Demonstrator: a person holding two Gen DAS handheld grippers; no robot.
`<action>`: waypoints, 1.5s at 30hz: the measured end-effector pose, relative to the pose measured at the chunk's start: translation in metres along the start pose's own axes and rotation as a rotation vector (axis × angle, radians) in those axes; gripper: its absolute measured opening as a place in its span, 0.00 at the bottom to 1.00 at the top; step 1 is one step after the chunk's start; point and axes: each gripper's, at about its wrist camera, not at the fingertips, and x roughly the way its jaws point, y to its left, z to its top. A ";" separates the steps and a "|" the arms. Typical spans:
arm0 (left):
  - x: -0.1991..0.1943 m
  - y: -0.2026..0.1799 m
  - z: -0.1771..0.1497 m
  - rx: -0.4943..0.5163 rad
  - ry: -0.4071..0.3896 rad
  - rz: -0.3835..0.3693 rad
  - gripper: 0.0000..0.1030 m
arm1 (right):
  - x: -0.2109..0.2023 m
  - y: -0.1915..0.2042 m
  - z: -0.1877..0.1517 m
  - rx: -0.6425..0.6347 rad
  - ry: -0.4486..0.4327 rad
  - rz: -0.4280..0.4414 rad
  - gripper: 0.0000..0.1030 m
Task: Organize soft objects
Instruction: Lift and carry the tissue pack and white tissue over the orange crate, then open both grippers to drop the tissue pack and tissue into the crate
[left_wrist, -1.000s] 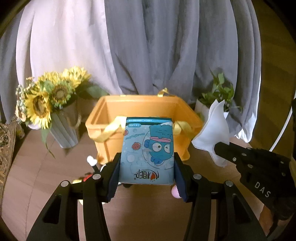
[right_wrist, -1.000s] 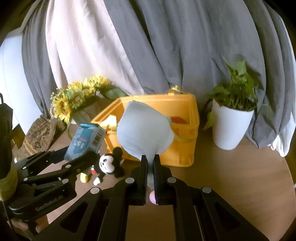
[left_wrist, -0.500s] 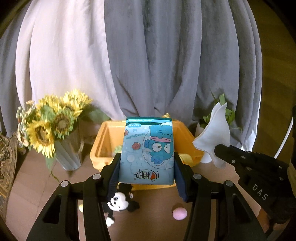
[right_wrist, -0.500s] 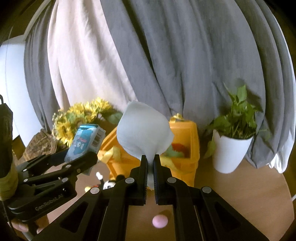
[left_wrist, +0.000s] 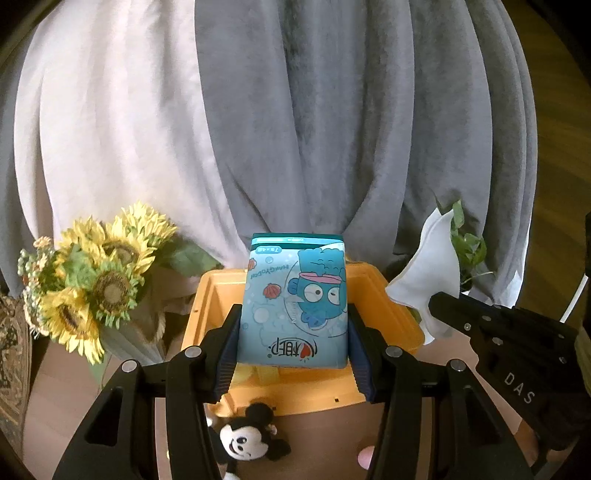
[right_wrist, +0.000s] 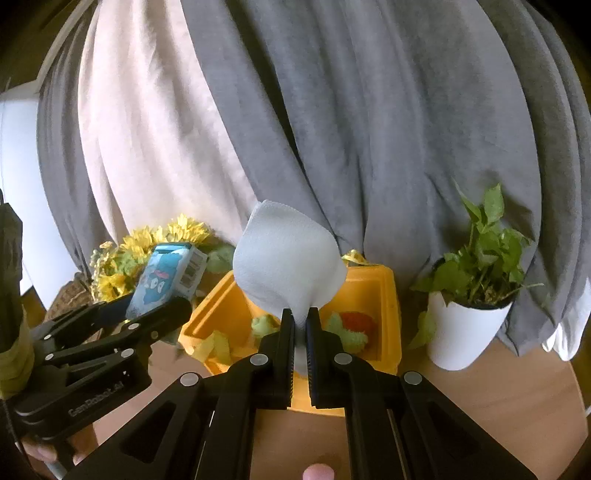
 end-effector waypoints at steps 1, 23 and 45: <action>0.003 0.000 0.002 0.002 0.001 0.003 0.50 | 0.002 0.000 0.001 0.000 0.000 -0.001 0.07; 0.082 0.023 0.023 0.008 0.096 -0.008 0.50 | 0.072 -0.005 0.020 0.024 0.084 -0.019 0.07; 0.172 0.028 -0.007 0.039 0.298 -0.046 0.51 | 0.155 -0.030 -0.007 0.072 0.303 -0.045 0.07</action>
